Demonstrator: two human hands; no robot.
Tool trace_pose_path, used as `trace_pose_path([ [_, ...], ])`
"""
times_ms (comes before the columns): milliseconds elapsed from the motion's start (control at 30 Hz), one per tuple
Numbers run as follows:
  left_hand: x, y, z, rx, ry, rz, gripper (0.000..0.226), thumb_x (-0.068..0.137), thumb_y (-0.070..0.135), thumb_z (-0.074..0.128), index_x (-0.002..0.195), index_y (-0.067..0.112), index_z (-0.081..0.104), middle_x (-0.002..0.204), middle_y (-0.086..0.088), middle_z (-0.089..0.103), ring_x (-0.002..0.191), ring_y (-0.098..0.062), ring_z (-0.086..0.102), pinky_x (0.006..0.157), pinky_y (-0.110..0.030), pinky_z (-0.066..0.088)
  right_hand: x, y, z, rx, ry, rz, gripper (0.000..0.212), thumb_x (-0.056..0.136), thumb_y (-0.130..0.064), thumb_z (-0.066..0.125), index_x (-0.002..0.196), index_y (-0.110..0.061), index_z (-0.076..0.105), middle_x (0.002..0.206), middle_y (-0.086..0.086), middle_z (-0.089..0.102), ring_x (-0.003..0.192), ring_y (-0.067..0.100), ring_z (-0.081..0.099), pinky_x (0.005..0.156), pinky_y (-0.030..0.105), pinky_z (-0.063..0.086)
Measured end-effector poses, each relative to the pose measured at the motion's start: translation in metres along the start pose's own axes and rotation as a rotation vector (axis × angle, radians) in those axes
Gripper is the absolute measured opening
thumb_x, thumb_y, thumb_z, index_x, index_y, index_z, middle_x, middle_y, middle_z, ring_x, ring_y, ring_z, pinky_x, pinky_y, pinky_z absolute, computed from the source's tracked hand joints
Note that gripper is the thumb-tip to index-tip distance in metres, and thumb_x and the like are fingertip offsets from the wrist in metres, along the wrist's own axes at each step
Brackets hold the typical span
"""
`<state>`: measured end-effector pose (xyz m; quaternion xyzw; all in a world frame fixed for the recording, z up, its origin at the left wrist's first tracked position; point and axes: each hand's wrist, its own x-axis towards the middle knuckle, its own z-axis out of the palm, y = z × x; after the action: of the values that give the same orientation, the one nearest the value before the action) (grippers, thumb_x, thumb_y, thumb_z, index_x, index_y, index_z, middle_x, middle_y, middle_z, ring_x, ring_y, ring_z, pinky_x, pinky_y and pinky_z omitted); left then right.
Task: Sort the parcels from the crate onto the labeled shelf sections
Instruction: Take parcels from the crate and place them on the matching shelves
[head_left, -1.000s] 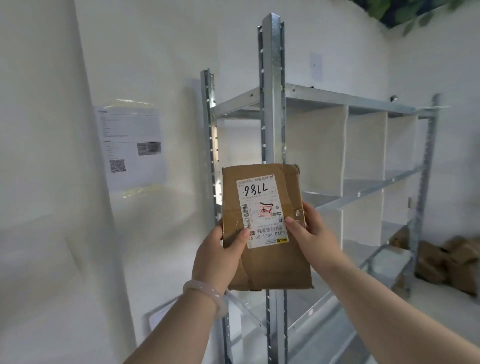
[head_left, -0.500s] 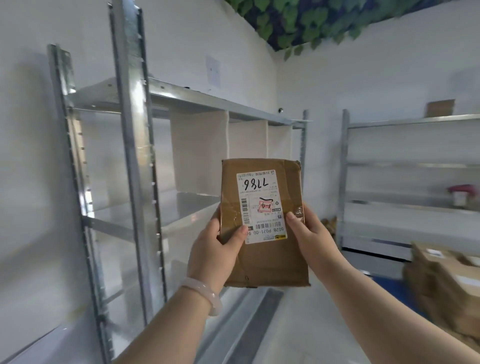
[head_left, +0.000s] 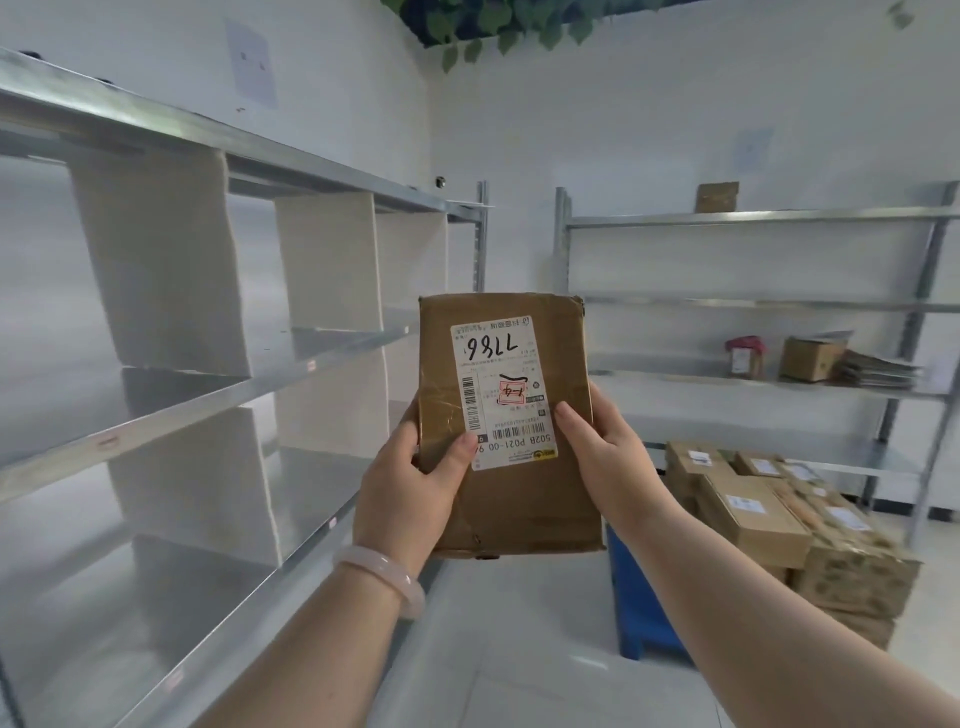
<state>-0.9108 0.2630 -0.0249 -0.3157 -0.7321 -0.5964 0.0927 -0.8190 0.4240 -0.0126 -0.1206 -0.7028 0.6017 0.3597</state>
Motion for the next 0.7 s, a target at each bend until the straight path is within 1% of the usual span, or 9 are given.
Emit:
trace_pose_path([
  [100,0.015,-0.007,0.023,-0.027,-0.032,0.004,0.011,0.089,0.043,0.063,0.095,0.041,0.054,0.088,0.031,0.059,0.078,0.008,0.058,0.054,-0.001,0.043,0.017,0.012,-0.013,-0.011,0.033,0.016,0.043,0.098,-0.038,0.051,0.140,-0.045,0.042,0.114,-0.015,0.067,0.103,0.012,0.067,0.084,0.040,0.059],
  [167,0.027,-0.015,0.035,-0.025,-0.050,0.016,0.012,0.089,0.043,0.064,0.096,0.041,0.054,0.089,0.032,0.058,0.078,0.009,0.058,0.055,0.000,0.042,0.030,0.020,-0.016,-0.013,0.050,0.034,0.045,0.098,-0.038,0.051,0.141,-0.044,0.041,0.113,-0.015,0.066,0.101,0.012,0.067,0.076,0.032,0.060],
  [233,0.042,-0.025,0.045,-0.029,-0.058,0.025,0.015,0.089,0.043,0.063,0.101,0.040,0.054,0.091,0.031,0.059,0.082,0.008,0.058,0.056,0.000,0.043,0.043,0.028,-0.017,-0.021,0.065,0.047,0.046,0.098,-0.038,0.051,0.142,-0.042,0.040,0.114,-0.014,0.065,0.100,0.011,0.067,0.069,0.026,0.060],
  [367,0.081,-0.052,0.063,-0.039,-0.058,0.041,0.027,0.087,0.049,0.062,0.112,0.038,0.056,0.102,0.022,0.064,0.093,-0.003,0.062,0.058,-0.003,0.047,0.079,0.044,-0.012,-0.039,0.106,0.044,0.044,0.098,-0.036,0.051,0.141,-0.042,0.042,0.112,-0.015,0.067,0.098,0.009,0.068,0.067,0.024,0.059],
  [433,0.105,-0.066,0.070,-0.048,-0.064,0.052,0.024,0.086,0.050,0.062,0.108,0.041,0.055,0.100,0.025,0.063,0.091,-0.001,0.063,0.058,-0.004,0.047,0.101,0.049,-0.006,-0.053,0.121,0.048,0.042,0.098,-0.036,0.051,0.140,-0.042,0.043,0.113,-0.014,0.067,0.100,0.011,0.067,0.067,0.025,0.059],
  [533,0.144,-0.085,0.078,-0.081,-0.086,0.059,0.018,0.085,0.051,0.062,0.097,0.044,0.052,0.095,0.028,0.062,0.087,0.003,0.063,0.056,-0.006,0.049,0.137,0.059,0.005,-0.075,0.139,0.043,0.042,0.098,-0.036,0.051,0.139,-0.041,0.043,0.112,-0.014,0.067,0.097,0.009,0.067,0.062,0.021,0.057],
  [600,0.170,-0.097,0.083,-0.109,-0.091,0.059,0.020,0.085,0.050,0.063,0.100,0.043,0.053,0.096,0.026,0.063,0.087,0.003,0.063,0.058,-0.007,0.050,0.162,0.064,0.012,-0.088,0.146,0.041,0.042,0.098,-0.036,0.051,0.139,-0.041,0.043,0.115,-0.013,0.066,0.098,0.010,0.067,0.061,0.020,0.057],
  [700,0.208,-0.114,0.091,-0.158,-0.128,0.048,0.030,0.082,0.053,0.062,0.104,0.035,0.058,0.098,0.021,0.067,0.091,-0.001,0.065,0.059,-0.008,0.050,0.197,0.073,0.021,-0.104,0.162,0.049,0.045,0.097,-0.038,0.051,0.141,-0.040,0.040,0.118,-0.013,0.063,0.106,0.012,0.064,0.061,0.020,0.057],
])
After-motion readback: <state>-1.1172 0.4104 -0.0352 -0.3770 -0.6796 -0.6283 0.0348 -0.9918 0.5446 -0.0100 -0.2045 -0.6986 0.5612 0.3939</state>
